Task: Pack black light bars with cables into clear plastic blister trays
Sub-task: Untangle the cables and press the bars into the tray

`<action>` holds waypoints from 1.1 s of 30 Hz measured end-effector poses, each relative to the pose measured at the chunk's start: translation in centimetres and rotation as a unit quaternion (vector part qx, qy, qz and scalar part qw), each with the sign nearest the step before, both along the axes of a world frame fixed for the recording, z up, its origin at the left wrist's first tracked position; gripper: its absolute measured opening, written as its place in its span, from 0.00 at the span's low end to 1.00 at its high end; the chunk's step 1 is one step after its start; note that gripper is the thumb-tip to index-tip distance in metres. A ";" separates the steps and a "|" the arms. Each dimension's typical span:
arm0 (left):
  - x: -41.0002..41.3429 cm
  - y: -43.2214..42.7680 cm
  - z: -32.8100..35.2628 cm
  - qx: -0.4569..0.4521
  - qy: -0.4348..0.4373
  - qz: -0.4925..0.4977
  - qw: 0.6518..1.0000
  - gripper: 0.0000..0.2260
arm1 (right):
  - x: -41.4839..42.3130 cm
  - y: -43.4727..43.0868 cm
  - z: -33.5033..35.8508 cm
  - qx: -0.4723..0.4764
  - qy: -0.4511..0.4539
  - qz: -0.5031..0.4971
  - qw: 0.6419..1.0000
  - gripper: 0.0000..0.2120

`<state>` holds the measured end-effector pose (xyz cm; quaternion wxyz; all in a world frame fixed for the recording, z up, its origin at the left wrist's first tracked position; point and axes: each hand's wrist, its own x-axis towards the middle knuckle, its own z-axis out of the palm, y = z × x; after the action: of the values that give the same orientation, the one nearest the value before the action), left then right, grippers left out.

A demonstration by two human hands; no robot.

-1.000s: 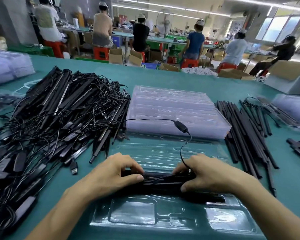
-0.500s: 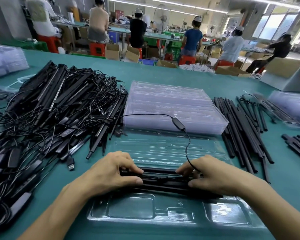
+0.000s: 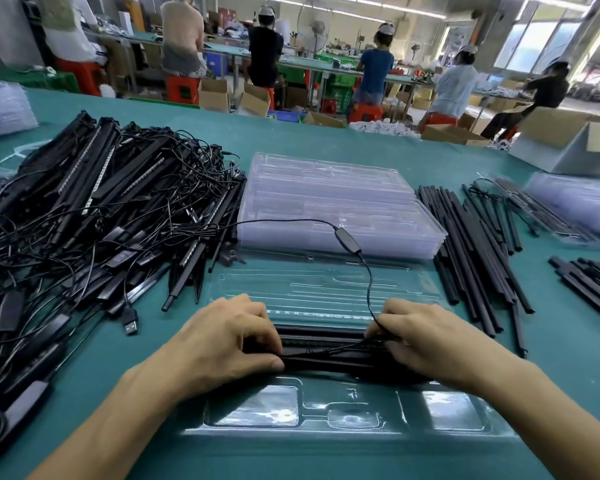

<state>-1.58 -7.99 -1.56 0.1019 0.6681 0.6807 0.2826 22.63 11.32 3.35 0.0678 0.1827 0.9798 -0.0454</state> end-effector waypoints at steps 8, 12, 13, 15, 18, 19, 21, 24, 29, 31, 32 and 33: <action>0.2 0.2 0.3 0.024 -0.086 -0.041 0.995 0.04 | 0.8 0.9 -0.3 -0.005 0.079 0.028 0.996 0.13; -0.5 0.0 0.0 0.006 -0.106 -0.058 0.993 0.05 | 0.9 1.0 -0.7 0.039 0.098 0.053 0.993 0.11; -0.6 0.0 -0.1 -0.007 -0.107 -0.060 0.992 0.06 | 0.8 0.9 -1.0 0.040 0.092 0.057 0.993 0.11; -0.7 -0.1 -0.4 -0.023 -0.110 -0.065 0.992 0.08 | 1.0 0.7 -1.5 0.032 0.097 0.057 0.993 0.09; -0.8 0.0 -0.6 -0.031 -0.104 -0.065 0.992 0.09 | 1.4 0.7 -1.8 0.005 0.118 0.051 0.992 0.06; -0.8 0.0 -0.6 -0.032 -0.100 -0.061 0.993 0.09 | 1.4 0.8 -1.9 0.003 0.115 0.049 0.992 0.06; -0.8 0.0 -0.7 -0.033 -0.093 -0.042 0.994 0.11 | 1.4 0.9 -2.0 -0.005 0.105 0.040 0.994 0.06; -0.5 -0.1 -0.7 -0.034 -0.076 -0.010 0.996 0.13 | 1.5 1.4 -1.9 -0.016 0.093 0.017 0.995 0.08; -0.2 0.0 -0.6 -0.037 -0.035 0.015 0.999 0.13 | 1.9 2.0 -1.4 0.008 0.074 -0.009 0.997 0.08; 0.0 0.0 -0.6 -0.041 -0.031 0.024 0.998 0.11 | 1.8 1.9 -1.4 0.007 0.077 -0.018 0.997 0.07; 0.1 0.0 -0.6 -0.040 -0.034 0.028 0.998 0.11 | 1.7 1.8 -1.3 0.009 0.075 -0.022 0.997 0.07; 0.1 0.0 -0.6 -0.039 -0.039 0.030 0.998 0.12 | 1.6 1.7 -1.3 0.015 0.071 -0.022 0.997 0.07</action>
<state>-1.53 -7.95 -2.17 0.1458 0.6312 0.7066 0.2847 24.18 12.99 2.05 -0.0060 0.2016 0.9784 -0.0453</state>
